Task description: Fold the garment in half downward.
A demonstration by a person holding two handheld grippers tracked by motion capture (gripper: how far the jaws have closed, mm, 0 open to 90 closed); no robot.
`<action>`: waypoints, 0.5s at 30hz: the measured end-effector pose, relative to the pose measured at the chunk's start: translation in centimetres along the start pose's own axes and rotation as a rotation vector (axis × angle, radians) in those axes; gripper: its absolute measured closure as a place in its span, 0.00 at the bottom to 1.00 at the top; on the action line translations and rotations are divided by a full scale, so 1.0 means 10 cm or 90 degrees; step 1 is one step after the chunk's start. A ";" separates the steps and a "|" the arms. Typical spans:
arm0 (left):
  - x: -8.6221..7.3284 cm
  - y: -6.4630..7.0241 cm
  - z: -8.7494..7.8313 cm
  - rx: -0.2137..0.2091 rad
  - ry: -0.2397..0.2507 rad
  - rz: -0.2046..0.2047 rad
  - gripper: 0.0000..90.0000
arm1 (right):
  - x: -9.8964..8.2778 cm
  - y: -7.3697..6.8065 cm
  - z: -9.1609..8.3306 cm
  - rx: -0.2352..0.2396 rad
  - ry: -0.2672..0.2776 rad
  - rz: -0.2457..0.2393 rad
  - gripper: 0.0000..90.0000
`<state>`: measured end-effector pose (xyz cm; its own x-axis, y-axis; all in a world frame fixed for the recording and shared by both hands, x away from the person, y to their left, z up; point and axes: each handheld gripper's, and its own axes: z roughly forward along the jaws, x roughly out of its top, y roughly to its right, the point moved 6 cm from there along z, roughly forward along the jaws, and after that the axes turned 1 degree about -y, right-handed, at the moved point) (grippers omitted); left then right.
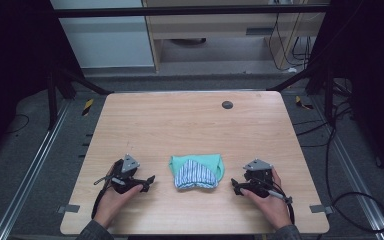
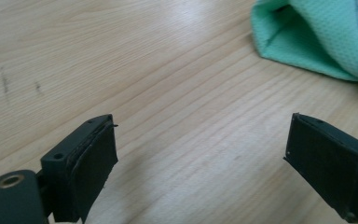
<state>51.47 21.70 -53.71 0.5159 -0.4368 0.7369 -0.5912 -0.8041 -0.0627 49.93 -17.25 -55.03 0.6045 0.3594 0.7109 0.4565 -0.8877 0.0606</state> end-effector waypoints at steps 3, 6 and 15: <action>-0.01 -0.06 0.02 0.008 0.003 -0.016 0.09 | 0.01 0.06 0.04 -0.002 0.004 0.023 0.04; -0.03 -0.12 0.04 0.019 -0.004 -0.020 0.09 | 0.01 0.10 0.06 -0.002 0.007 0.040 0.04; -0.06 -0.21 0.11 0.047 -0.020 -0.036 0.07 | 0.03 0.20 0.10 -0.034 -0.003 0.088 0.01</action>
<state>53.05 23.19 -54.79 0.5671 -0.4014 0.7192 -0.5141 -0.8547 -0.0717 51.69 -18.60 -55.41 0.6622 0.2331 0.7121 0.3330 -0.9429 -0.0010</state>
